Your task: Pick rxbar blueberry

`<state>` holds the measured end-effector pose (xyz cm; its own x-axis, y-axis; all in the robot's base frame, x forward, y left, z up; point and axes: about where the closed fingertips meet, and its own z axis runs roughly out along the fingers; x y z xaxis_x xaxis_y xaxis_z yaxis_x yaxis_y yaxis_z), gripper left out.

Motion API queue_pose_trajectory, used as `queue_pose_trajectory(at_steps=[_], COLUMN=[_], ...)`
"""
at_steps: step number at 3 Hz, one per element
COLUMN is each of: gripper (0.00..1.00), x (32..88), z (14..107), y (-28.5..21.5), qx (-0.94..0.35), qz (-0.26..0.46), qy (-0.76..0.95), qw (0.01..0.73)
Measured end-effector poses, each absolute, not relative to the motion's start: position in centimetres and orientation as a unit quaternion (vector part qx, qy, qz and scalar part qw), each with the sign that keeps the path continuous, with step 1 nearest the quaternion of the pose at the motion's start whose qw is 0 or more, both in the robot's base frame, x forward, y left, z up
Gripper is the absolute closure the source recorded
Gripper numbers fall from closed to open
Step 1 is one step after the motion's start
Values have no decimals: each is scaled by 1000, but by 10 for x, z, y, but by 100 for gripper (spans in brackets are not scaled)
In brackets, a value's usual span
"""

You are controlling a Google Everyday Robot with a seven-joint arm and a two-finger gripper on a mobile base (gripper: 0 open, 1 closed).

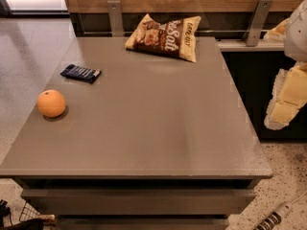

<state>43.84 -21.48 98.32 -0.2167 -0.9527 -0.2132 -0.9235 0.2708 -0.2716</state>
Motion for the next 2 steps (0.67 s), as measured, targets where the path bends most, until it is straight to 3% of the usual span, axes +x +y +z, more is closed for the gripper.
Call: queue_pose_trajectory(at_steps=[2], gripper=[0], x=[456], z=[983], y=[-204], qx=[-599], qz=[-29], qy=[774], qw=[201])
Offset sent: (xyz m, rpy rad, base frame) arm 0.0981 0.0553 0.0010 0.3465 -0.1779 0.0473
